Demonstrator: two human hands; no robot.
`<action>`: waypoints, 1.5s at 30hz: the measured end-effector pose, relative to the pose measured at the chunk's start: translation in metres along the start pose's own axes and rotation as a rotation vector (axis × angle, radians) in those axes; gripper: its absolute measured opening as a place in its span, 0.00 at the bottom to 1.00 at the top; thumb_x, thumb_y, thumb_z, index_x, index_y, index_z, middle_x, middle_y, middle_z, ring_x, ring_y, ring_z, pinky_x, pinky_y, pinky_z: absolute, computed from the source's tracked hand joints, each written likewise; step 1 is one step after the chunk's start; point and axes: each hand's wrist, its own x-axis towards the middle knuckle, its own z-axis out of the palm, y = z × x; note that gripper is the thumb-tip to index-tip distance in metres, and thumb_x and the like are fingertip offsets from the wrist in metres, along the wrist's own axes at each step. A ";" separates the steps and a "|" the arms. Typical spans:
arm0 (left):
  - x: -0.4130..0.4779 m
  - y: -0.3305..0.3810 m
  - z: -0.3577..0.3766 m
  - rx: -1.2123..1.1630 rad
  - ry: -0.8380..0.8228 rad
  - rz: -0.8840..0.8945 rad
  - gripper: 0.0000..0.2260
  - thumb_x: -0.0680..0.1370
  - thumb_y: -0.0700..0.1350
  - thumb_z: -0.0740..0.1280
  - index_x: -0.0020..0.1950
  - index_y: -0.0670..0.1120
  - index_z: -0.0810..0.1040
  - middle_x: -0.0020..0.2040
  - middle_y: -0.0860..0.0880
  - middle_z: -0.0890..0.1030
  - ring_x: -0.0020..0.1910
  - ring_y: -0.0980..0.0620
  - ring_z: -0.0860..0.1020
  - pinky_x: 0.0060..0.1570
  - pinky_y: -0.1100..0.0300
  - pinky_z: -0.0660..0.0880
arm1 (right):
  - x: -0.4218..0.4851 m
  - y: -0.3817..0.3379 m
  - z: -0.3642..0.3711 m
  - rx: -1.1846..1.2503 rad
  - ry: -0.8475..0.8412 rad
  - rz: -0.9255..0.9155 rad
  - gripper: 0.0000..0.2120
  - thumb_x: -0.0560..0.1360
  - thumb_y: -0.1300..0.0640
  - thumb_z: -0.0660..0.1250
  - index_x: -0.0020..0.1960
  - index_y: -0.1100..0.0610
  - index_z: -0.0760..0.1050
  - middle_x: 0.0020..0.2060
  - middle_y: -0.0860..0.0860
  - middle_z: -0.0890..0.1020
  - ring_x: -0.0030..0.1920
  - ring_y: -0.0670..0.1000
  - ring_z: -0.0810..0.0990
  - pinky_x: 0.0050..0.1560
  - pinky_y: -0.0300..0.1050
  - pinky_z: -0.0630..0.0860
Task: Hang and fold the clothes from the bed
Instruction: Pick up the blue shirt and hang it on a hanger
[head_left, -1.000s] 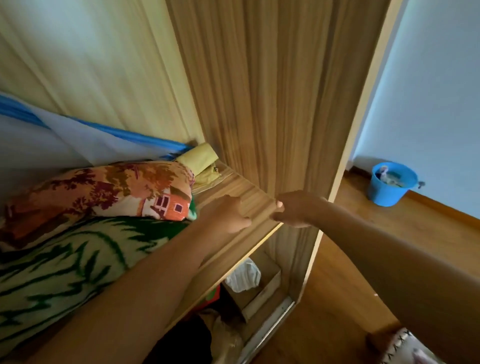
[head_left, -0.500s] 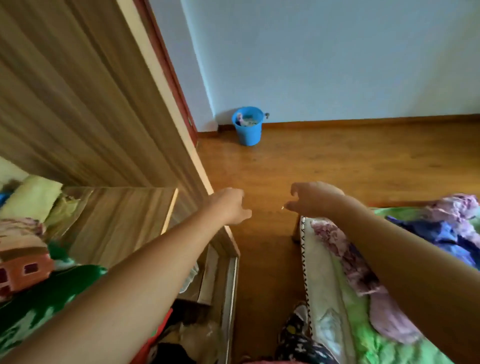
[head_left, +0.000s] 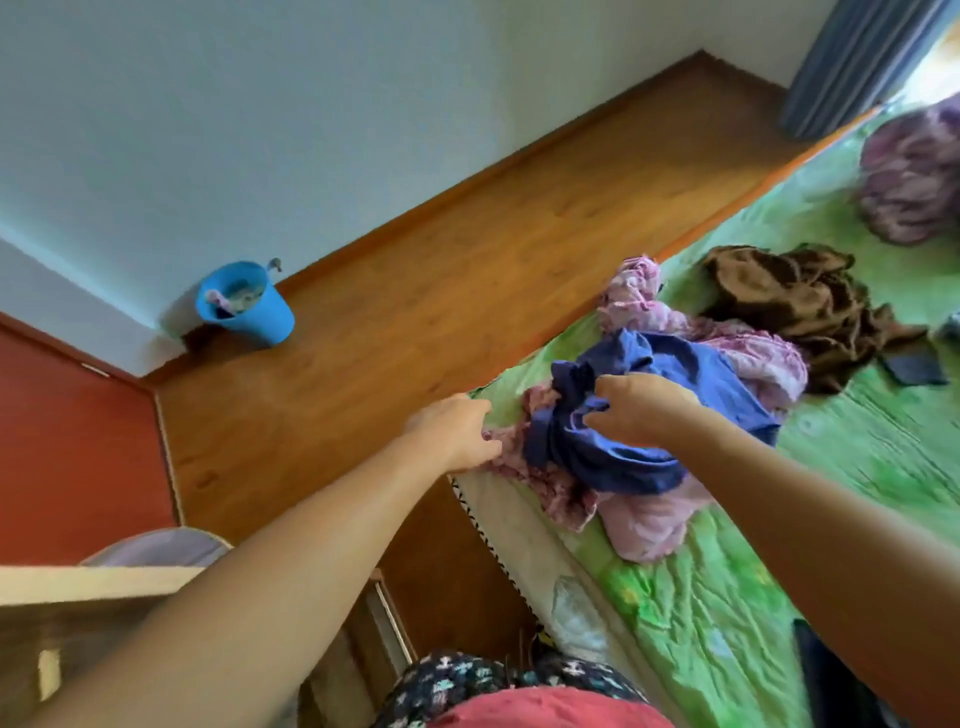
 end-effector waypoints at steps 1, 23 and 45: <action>0.011 0.010 -0.002 0.022 -0.021 0.031 0.26 0.77 0.60 0.63 0.73 0.52 0.69 0.66 0.47 0.74 0.62 0.44 0.75 0.50 0.53 0.74 | 0.000 0.016 0.005 0.017 -0.004 0.038 0.20 0.75 0.38 0.62 0.61 0.48 0.73 0.60 0.53 0.80 0.60 0.60 0.78 0.57 0.55 0.76; 0.211 0.022 0.002 0.265 -0.226 0.369 0.25 0.77 0.54 0.64 0.73 0.53 0.66 0.68 0.45 0.71 0.63 0.41 0.75 0.58 0.45 0.76 | 0.048 0.039 0.098 0.204 -0.012 0.493 0.15 0.79 0.49 0.61 0.62 0.54 0.68 0.57 0.57 0.75 0.54 0.62 0.81 0.44 0.50 0.72; 0.349 0.083 0.062 0.250 -0.200 0.742 0.15 0.73 0.36 0.64 0.59 0.44 0.77 0.52 0.44 0.75 0.54 0.40 0.76 0.54 0.50 0.73 | 0.155 0.036 0.187 0.705 0.465 0.646 0.08 0.77 0.67 0.57 0.52 0.59 0.72 0.45 0.57 0.70 0.40 0.64 0.74 0.42 0.54 0.69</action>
